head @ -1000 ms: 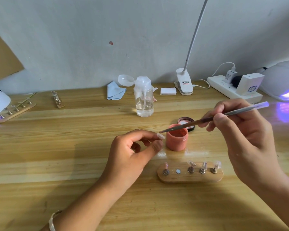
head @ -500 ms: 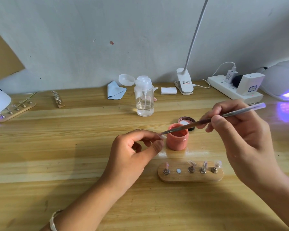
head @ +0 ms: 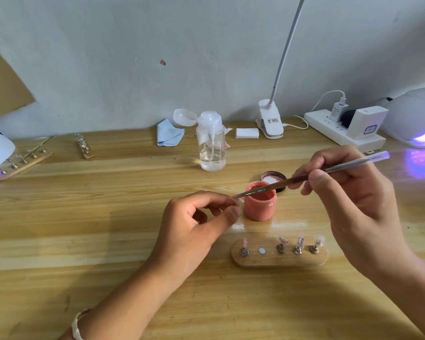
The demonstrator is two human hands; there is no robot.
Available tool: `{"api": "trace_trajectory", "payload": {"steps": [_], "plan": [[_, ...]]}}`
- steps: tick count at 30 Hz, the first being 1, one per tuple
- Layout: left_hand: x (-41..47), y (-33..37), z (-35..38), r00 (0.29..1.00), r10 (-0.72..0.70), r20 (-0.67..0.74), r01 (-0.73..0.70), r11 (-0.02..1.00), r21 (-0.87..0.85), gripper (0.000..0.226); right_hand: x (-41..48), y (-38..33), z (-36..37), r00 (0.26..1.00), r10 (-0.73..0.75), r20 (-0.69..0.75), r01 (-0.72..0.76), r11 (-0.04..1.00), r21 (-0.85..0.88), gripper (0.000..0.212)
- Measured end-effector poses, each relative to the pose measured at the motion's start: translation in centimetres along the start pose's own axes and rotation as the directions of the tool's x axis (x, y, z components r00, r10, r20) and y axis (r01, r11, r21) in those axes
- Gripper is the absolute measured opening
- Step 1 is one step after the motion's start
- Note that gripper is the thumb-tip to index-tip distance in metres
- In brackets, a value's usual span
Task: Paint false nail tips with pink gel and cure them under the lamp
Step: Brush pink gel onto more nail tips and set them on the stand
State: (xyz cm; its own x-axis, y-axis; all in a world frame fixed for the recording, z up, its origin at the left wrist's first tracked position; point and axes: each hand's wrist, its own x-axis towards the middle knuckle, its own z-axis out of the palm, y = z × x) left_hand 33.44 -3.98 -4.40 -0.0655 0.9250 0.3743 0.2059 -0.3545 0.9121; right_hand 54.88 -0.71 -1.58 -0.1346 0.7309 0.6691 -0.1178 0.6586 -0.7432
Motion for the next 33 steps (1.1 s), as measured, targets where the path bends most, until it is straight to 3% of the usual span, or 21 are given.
{"api": "trace_trajectory", "payload": {"steps": [6,17,23,29,33], "plan": [[0.02,0.25,0.08,1.000,-0.018,-0.006,0.018,1.000,-0.002,0.013,0.22,-0.15,-0.33,0.998,-0.040,-0.053,0.039,0.999,-0.022,0.003],[0.01,0.29,0.05,0.998,-0.054,-0.024,0.054,0.999,-0.008,0.014,-0.29,-0.24,-0.02,0.999,-0.049,-0.003,0.048,0.992,-0.118,0.003],[-0.02,0.45,0.07,0.999,-0.043,-0.013,0.043,0.999,-0.010,0.015,0.09,-0.27,-0.17,0.995,-0.062,-0.079,0.053,0.992,-0.112,0.007],[-0.06,0.39,0.00,0.998,-0.060,-0.013,0.060,0.998,-0.016,0.016,-0.37,-0.17,-0.02,0.998,-0.063,0.007,0.064,0.992,-0.110,0.004],[-0.06,0.42,0.00,0.998,-0.060,-0.007,0.060,0.998,-0.014,0.015,-0.23,-0.08,-0.21,0.998,-0.067,-0.022,0.064,0.992,-0.113,0.006]]}}
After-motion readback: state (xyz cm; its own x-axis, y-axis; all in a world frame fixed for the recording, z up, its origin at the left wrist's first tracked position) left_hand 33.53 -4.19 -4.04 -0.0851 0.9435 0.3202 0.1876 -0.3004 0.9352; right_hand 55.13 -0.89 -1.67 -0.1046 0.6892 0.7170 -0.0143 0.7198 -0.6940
